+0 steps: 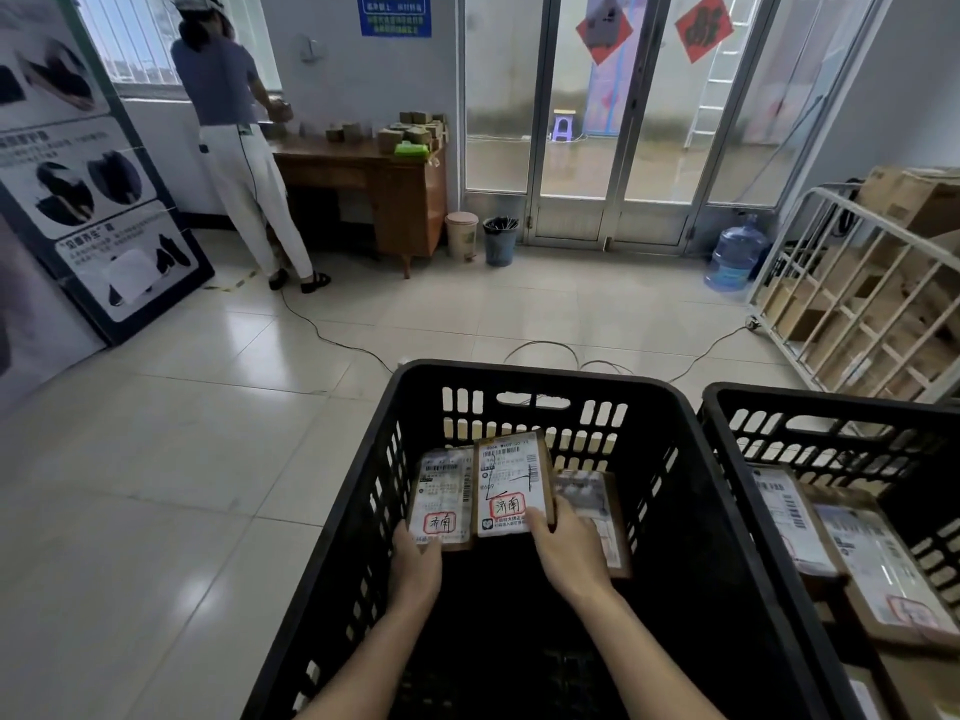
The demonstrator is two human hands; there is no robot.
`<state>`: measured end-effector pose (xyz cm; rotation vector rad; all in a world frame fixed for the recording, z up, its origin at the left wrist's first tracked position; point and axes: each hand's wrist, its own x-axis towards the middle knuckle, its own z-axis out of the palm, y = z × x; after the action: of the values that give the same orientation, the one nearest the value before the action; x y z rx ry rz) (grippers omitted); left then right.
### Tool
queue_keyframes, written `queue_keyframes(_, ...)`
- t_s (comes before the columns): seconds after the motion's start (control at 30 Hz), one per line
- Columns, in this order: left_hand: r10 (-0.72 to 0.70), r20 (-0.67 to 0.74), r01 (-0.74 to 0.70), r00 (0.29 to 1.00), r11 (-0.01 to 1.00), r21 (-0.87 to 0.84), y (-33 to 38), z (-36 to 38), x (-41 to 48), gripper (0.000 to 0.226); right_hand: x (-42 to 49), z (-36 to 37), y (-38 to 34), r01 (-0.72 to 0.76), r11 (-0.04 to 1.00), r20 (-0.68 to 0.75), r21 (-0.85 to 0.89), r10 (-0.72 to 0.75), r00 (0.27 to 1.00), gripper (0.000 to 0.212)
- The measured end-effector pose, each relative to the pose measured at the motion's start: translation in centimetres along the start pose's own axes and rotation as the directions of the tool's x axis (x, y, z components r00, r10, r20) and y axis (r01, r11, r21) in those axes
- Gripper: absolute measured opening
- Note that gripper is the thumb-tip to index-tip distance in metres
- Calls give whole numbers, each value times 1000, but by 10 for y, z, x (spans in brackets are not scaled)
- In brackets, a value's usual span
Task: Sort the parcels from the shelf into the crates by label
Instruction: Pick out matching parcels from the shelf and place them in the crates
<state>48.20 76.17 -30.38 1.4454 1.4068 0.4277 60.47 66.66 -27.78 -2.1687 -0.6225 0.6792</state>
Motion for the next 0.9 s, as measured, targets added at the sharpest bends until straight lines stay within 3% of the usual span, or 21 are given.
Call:
queue_keyframes(0.33, -1, 42, -1, 999, 998, 55, -8, 10, 10, 53, -5, -21, 4, -8, 986, -36, 165, 14, 999, 33)
queue_keyframes(0.5, 11, 40, -15, 999, 996, 87, -6, 13, 11, 45, -7, -22, 6, -8, 984, -58, 178, 19, 998, 32)
queue_keyframes(0.67, 53, 71, -69, 996, 967, 246, -3, 9, 12, 47, -7, -22, 7, 18, 989, -66, 150, -8, 998, 32)
queue_keyframes(0.73, 100, 79, -124, 992, 903, 412, 0, 6, 9, 55, -7, -23, 7, 27, 990, -64, 137, -18, 998, 33)
queue_keyframes(0.8, 269, 91, -269, 959, 758, 594, 7, 2, 3, 60, -7, -23, 7, 27, 991, -62, 132, -19, 998, 32)
queue_keyframes(0.9, 494, 275, -522, 825, 479, 705, 18, -1, -5, 69, -6, -22, 8, 45, 994, -62, 100, -39, 997, 32)
